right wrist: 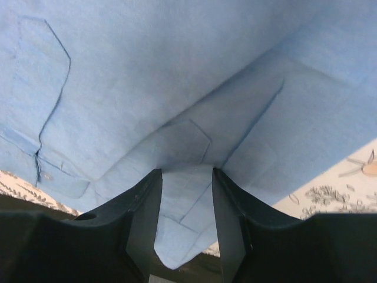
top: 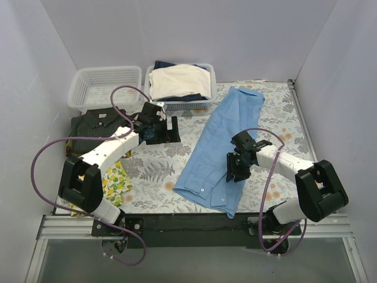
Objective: Fold and stack the long sleeve shirts
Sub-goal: Fold the shirt
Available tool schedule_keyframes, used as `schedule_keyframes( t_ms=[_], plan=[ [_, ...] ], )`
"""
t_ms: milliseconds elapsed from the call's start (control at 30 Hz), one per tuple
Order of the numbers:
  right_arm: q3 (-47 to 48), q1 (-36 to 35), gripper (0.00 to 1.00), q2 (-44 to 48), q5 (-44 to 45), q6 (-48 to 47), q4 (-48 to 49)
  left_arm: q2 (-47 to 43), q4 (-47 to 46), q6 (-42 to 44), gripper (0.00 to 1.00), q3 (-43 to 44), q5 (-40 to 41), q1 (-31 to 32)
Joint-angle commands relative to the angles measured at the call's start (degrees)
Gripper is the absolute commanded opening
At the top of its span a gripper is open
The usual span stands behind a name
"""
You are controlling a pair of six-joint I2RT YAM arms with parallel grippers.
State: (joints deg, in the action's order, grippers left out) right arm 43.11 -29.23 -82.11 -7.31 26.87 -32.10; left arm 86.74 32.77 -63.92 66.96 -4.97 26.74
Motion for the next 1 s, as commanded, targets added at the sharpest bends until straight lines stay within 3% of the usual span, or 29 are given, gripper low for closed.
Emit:
schedule_keyframes(
  t_ms=[0, 333, 667, 967],
  plan=[
    [0.9, 0.1, 0.49, 6.6, 0.5, 1.3, -5.3, 1.8, -0.3, 2.2, 0.98, -3.6, -9.4, -0.2],
    [5.0, 1.2, 0.64, 17.0, 6.8, 5.6, -14.0, -0.3, -3.5, -3.8, 0.98, -15.7, -18.2, 0.9],
    [-3.7, 2.8, 0.73, 20.4, 3.9, 8.5, -14.3, -1.7, -11.4, -7.7, 0.98, -23.9, -27.3, 0.9],
    [-14.7, 3.0, 0.75, 22.9, -5.9, 14.0, -7.3, -0.1, -11.2, -7.5, 0.93, -26.4, -26.9, 1.6]
  ],
)
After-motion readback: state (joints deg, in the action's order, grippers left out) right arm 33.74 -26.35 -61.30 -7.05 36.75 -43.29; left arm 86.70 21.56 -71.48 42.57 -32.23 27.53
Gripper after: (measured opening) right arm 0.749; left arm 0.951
